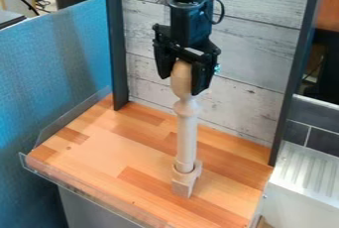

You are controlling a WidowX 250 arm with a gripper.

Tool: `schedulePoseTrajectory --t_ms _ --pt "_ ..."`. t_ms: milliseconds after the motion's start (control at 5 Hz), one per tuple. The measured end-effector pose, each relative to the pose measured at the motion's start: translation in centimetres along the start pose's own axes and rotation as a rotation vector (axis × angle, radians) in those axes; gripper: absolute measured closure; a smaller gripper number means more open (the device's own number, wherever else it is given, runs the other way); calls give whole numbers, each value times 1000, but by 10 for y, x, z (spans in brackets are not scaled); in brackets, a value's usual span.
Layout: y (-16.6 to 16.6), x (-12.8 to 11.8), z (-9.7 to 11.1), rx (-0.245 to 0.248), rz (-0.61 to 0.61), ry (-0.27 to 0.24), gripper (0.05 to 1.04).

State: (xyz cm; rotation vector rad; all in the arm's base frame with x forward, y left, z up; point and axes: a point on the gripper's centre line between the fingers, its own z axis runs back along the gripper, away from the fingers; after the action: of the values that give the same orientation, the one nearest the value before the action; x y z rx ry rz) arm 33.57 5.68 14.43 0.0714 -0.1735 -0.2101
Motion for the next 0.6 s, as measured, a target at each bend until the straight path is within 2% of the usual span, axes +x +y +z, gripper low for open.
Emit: schedulePoseTrajectory --t_ms 200,600 --pt "-1 0 -3 -5 3 6 194" --pt "-1 -1 -1 -11 9 2 194"
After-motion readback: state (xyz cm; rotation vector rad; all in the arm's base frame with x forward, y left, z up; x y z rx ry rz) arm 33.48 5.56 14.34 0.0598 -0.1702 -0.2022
